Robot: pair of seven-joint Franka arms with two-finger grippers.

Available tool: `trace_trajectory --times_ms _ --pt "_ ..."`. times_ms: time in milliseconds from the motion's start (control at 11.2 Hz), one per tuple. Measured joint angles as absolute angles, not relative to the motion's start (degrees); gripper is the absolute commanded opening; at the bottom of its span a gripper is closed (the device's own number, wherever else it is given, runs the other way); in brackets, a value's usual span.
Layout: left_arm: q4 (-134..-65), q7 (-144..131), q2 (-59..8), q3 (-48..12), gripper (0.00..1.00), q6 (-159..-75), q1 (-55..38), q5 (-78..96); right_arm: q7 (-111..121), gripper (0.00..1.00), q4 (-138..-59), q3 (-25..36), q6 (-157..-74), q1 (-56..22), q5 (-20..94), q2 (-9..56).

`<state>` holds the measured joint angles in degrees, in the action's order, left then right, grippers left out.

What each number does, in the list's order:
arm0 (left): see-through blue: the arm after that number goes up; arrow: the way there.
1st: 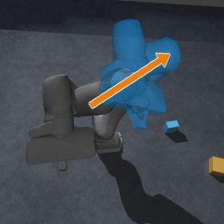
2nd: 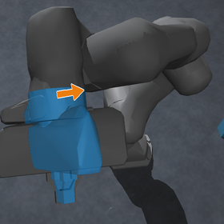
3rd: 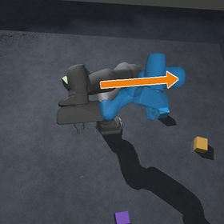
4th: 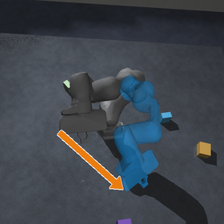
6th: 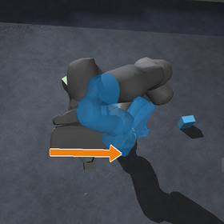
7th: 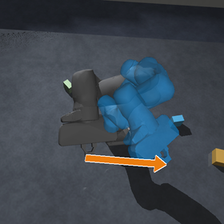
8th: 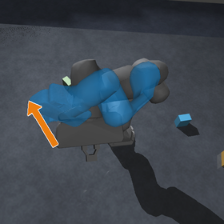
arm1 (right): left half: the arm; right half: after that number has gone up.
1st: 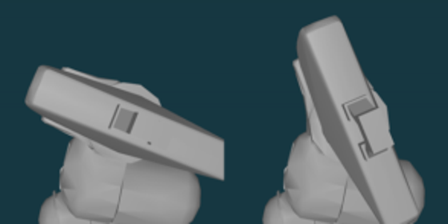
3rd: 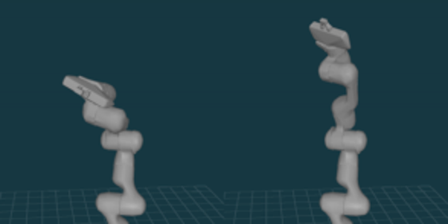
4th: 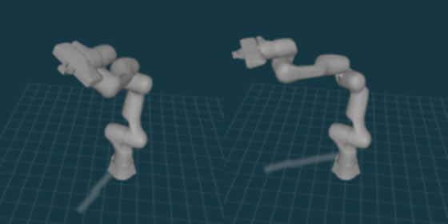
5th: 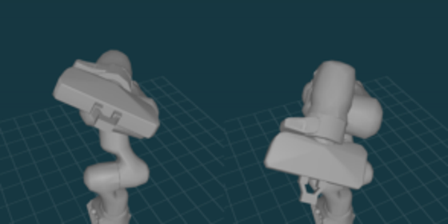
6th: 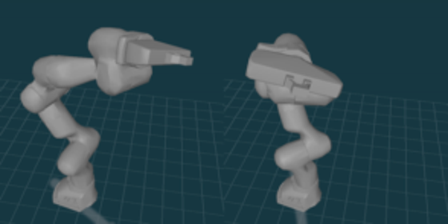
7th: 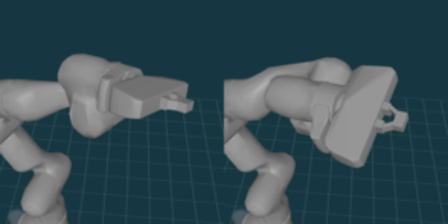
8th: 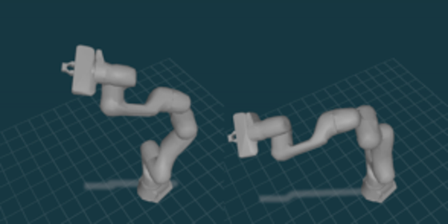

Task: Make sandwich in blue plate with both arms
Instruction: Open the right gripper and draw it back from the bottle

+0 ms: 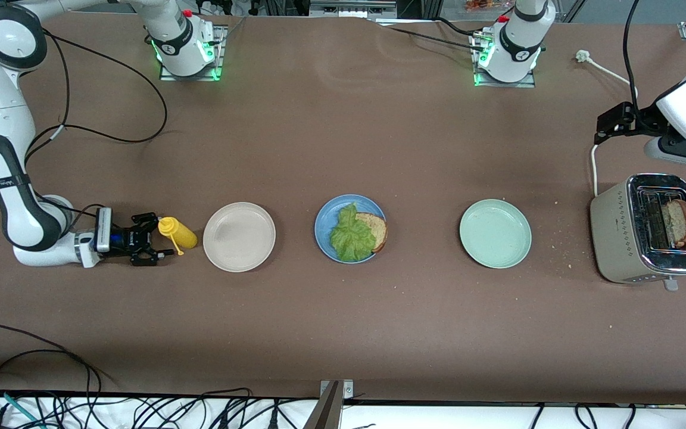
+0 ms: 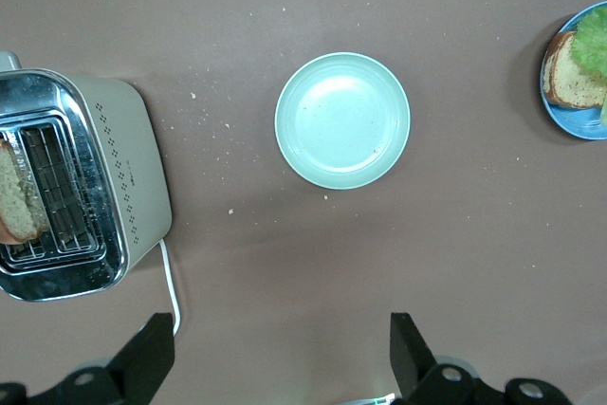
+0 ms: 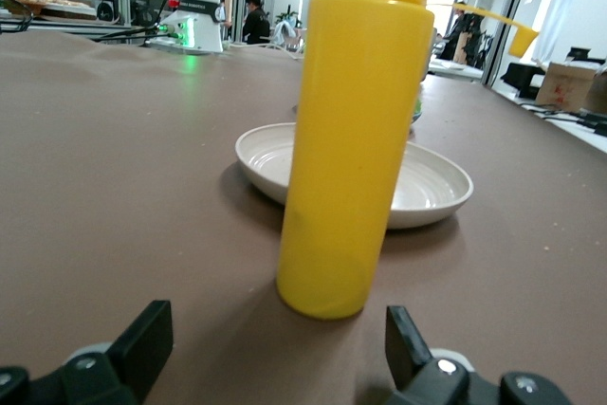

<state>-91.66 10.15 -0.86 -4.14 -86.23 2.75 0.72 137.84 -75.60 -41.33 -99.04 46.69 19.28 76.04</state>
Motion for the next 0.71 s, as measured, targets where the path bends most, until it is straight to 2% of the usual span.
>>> trace_trajectory --times_ms 267,712 --pt "-91.66 10.15 -0.86 -4.14 1.00 -86.20 2.76 0.72 134.98 1.00 -75.21 -39.81 -96.59 46.70 17.65 71.81" --pt "-91.66 10.15 -0.88 -4.14 1.00 -85.59 2.77 0.72 122.74 1.00 -75.03 -38.42 -93.74 44.98 16.63 60.08"
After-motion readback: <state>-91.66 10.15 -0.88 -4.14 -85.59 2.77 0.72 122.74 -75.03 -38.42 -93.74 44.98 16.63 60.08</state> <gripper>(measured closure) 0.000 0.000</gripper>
